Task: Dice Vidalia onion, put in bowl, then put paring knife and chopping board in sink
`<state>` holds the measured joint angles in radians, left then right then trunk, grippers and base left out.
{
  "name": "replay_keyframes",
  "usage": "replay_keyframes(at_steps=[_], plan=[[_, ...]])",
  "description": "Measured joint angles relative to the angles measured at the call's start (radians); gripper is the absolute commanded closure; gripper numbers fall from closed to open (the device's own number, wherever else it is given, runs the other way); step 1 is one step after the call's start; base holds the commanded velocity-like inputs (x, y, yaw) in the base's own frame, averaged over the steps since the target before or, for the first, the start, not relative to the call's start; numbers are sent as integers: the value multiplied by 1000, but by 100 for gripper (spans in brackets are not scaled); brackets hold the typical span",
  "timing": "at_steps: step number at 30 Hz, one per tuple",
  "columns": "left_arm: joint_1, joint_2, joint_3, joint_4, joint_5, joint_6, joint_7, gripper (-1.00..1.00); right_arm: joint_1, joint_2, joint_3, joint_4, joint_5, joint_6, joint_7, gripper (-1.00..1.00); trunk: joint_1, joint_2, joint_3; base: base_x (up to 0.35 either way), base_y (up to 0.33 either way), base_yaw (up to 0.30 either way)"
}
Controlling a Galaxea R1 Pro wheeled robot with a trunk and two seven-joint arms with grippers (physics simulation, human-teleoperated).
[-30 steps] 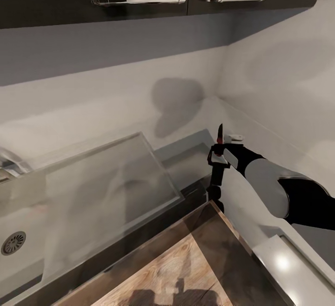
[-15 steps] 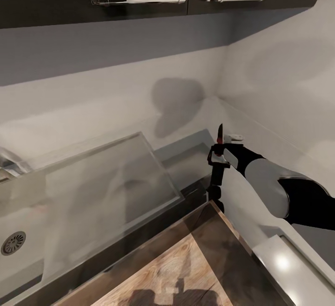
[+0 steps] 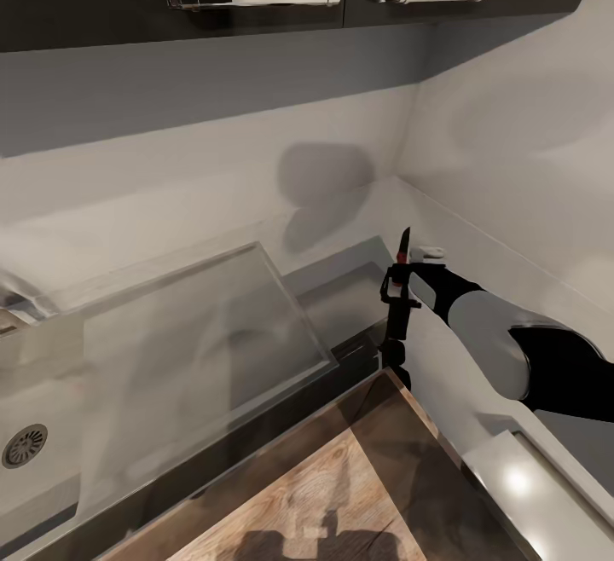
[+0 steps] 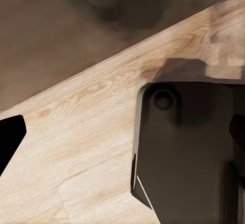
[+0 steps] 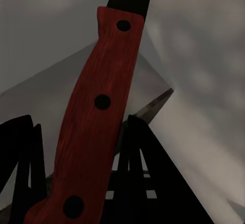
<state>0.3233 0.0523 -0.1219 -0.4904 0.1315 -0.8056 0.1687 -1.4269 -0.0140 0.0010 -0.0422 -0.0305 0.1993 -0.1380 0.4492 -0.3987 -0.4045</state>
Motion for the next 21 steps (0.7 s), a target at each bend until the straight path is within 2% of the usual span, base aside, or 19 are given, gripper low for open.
replay_keyframes(at_steps=[21], plan=[[0,0,0,0,-1,0,0,-100,1,0,4,24,3,5,-2,100,0,0,29,0,0,0]])
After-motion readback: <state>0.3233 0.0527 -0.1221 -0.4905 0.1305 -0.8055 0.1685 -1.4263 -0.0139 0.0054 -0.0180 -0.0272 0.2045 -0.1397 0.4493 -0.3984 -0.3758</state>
